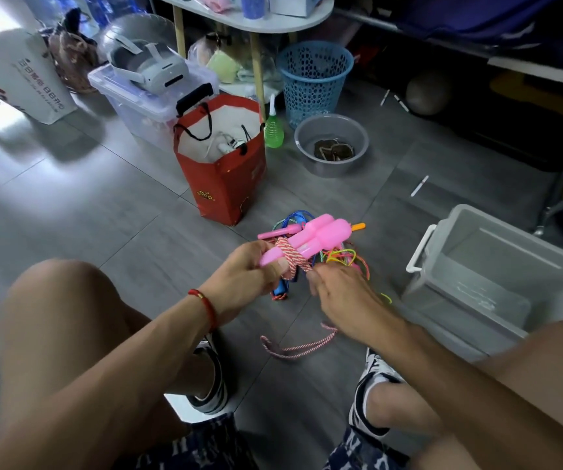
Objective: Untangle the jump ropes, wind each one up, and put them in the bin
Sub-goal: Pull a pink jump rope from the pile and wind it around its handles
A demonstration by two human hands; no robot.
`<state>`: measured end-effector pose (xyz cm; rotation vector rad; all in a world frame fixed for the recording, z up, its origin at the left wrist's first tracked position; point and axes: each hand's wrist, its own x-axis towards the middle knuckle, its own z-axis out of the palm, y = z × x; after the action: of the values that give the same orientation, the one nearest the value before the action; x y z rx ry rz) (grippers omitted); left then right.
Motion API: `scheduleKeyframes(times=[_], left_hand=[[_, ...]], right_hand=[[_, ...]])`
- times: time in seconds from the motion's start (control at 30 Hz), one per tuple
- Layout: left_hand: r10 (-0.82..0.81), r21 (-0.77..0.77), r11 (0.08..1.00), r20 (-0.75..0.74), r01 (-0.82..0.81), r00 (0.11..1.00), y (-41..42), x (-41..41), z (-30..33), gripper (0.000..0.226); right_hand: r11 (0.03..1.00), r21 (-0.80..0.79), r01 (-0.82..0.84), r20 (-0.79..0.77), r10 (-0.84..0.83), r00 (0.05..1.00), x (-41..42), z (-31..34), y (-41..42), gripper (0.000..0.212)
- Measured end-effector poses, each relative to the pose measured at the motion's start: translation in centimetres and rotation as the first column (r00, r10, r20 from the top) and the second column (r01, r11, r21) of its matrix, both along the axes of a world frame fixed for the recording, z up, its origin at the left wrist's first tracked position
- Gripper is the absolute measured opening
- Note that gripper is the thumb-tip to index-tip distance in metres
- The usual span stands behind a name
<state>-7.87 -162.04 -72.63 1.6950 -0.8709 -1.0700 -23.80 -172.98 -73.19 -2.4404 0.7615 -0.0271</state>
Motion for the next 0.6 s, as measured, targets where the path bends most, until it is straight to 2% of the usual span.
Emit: scheduleKeyframes(times=[0.03,0.1,0.17,0.2,0.27,0.3,0.33,0.43,0.53,0.6], left_hand=[[0.014,0.022,1.0,0.018,-0.015,1.0,-0.1,0.0,-0.2,0.023],[0.057,0.061,0.996,0.039,-0.059,0.998,-0.3,0.3,-0.4,0.022],[0.098,0.093,0.99,0.046,-0.101,0.994,-0.4,0.7,-0.7,0.022],[0.092,0.114,0.988,0.097,-0.103,0.991,-0.4,0.7,-0.8,0.019],[0.038,0.135,0.987,0.315,-0.084,0.948,-0.6,0.5,-1.2,0.01],[0.025,0.117,0.99,0.429,-0.083,0.903,-0.7,0.2,-1.2,0.011],[0.028,0.073,0.994,0.517,-0.077,0.856,-0.7,-0.1,-1.3,0.013],[0.051,-0.064,0.998,0.658,-0.012,0.752,-1.0,-1.2,-1.9,0.018],[0.053,-0.106,0.993,0.76,0.043,0.648,-1.5,-2.0,-1.9,0.021],[0.067,-0.157,0.983,0.787,0.094,0.613,-1.9,-2.3,-1.7,0.022]], right_hand=[[1.0,0.027,0.016,-0.018,-0.016,1.0,0.2,0.3,0.2,0.03],[0.979,0.179,0.094,-0.017,-0.093,0.996,0.7,0.8,0.8,0.032],[0.905,0.369,0.212,-0.04,-0.212,0.976,1.0,0.7,1.4,0.034],[0.83,0.48,0.284,-0.063,-0.29,0.955,0.9,0.6,1.5,0.034],[0.566,0.724,0.394,-0.123,-0.456,0.881,0.8,0.7,1.7,0.031],[0.468,0.786,0.403,-0.138,-0.504,0.853,0.8,0.9,1.8,0.03],[0.427,0.811,0.4,-0.129,-0.536,0.834,0.8,1.1,1.8,0.029],[0.418,0.816,0.399,-0.073,-0.61,0.789,0.9,1.7,2.1,0.03],[0.523,0.746,0.412,0.002,-0.62,0.784,0.9,2.3,2.0,0.033],[0.541,0.725,0.426,0.037,-0.648,0.76,1.0,2.3,1.6,0.028]])
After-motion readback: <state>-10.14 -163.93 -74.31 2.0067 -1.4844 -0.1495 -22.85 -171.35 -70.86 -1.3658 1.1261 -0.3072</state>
